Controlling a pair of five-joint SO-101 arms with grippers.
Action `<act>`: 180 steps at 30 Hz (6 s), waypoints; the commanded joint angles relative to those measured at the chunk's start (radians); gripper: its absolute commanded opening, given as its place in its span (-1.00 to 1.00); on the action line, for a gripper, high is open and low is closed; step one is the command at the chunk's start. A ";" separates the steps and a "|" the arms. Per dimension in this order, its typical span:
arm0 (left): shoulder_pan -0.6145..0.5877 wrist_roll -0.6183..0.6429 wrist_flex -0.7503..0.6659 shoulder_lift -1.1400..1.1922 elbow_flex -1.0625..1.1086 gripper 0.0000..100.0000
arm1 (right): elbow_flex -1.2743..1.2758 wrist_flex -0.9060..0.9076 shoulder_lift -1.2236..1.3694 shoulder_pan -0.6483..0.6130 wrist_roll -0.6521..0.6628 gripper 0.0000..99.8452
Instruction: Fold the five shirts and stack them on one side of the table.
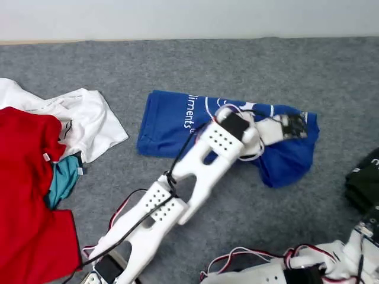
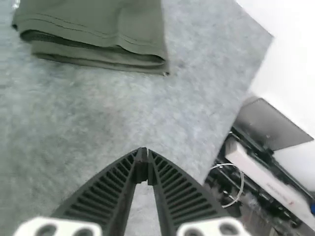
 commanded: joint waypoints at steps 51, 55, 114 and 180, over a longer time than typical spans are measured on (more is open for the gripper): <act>0.209 -0.021 0.066 0.055 -0.058 -0.75 | 0.155 -0.317 -0.007 0.193 0.123 -0.98; 0.209 -0.025 0.063 0.048 -0.061 -1.00 | 0.175 -0.317 -0.007 0.196 0.124 -0.98; -0.216 0.311 -0.219 0.051 -0.134 -0.54 | 0.167 -0.252 -0.008 0.191 0.118 -0.98; -1.165 0.522 0.133 -0.942 0.780 -0.99 | -0.605 -0.180 1.618 -1.233 -0.334 -0.91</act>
